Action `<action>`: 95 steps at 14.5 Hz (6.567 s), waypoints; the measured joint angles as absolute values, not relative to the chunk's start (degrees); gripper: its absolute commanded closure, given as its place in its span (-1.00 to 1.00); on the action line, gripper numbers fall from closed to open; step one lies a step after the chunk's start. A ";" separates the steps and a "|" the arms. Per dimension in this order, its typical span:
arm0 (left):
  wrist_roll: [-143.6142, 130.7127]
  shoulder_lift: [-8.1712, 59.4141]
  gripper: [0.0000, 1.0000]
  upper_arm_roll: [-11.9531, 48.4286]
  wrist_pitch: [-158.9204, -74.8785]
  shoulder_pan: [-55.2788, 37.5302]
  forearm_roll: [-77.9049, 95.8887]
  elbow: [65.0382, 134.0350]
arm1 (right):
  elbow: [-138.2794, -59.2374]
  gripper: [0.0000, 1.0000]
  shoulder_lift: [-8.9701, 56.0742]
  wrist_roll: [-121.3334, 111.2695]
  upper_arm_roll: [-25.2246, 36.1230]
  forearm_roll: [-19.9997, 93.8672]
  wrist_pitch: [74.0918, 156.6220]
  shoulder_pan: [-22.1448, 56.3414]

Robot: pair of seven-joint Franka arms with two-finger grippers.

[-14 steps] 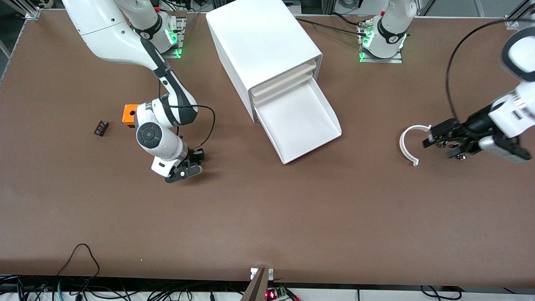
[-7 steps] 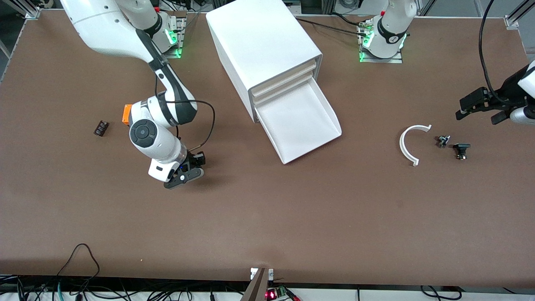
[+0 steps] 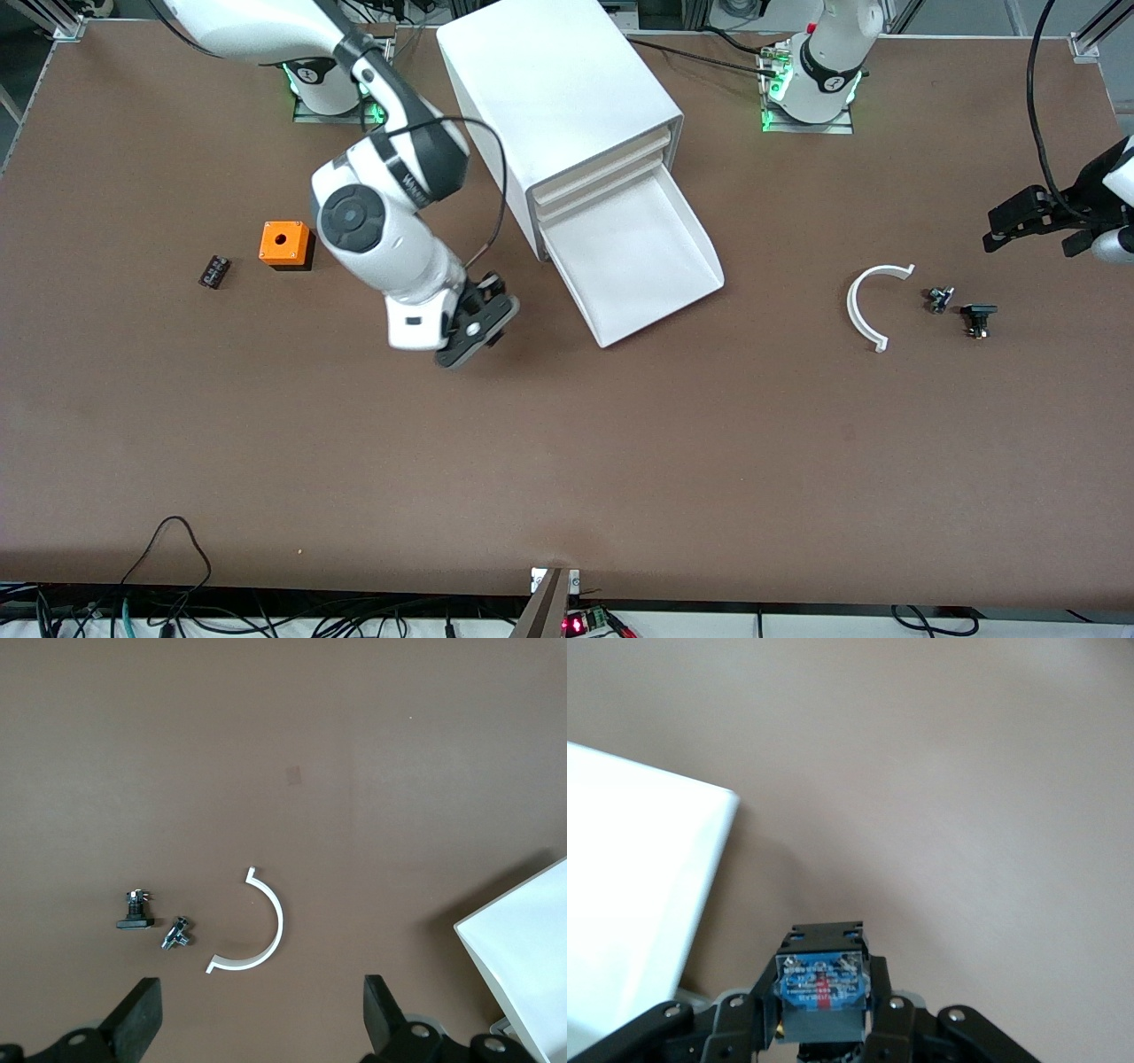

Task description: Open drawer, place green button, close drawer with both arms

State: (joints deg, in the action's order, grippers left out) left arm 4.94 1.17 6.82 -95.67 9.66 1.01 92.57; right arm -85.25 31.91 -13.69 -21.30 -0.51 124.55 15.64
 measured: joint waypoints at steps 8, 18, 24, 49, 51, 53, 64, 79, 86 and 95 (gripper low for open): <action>4.93 1.18 -1.00 6.89 -95.66 8.76 -2.20 92.57 | -78.76 0.39 36.32 -38.76 -24.61 -0.52 124.59 25.87; 4.89 1.43 -1.00 6.85 -95.69 8.47 -3.29 92.57 | -77.40 0.42 43.22 -56.81 -24.56 -6.38 123.84 33.30; 4.89 1.47 -1.00 6.85 -95.69 8.46 -3.29 92.57 | -77.21 0.34 46.39 -55.08 -21.62 -6.88 123.85 37.77; -35.38 31.27 -1.00 12.16 -132.98 -10.37 -1.48 101.49 | -76.70 -1.00 28.43 9.93 -6.66 -3.39 110.59 23.30; -35.61 31.60 -1.00 12.17 -135.67 -11.35 -1.39 104.70 | -77.10 -1.00 27.92 12.73 -3.88 -3.40 106.50 22.62; -35.97 31.53 -1.00 12.21 -137.47 -12.47 0.62 106.94 | -77.60 -1.00 26.93 13.90 -0.23 -3.43 103.27 22.59; -38.61 27.93 -1.00 20.38 -137.69 -14.66 7.15 115.67 | -82.87 -1.00 11.42 11.57 1.29 -3.12 94.76 4.94; -38.96 25.14 -1.00 28.95 -132.03 -14.27 7.19 118.51 | -96.64 -1.00 1.06 0.64 0.76 -3.14 97.77 2.54; -37.80 15.96 -1.00 23.76 -132.10 -2.54 7.19 111.96 | -102.42 -1.00 -3.58 0.25 0.72 -3.14 99.30 2.53; -7.86 1.33 -1.00 4.67 -99.09 -1.88 5.64 95.85 | -102.14 -1.00 -3.59 0.23 0.73 -3.14 98.16 2.48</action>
State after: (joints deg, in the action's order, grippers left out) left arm -7.86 1.33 4.67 -99.09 -1.88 5.64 95.85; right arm -102.14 -3.59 0.23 0.73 -3.14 98.16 2.48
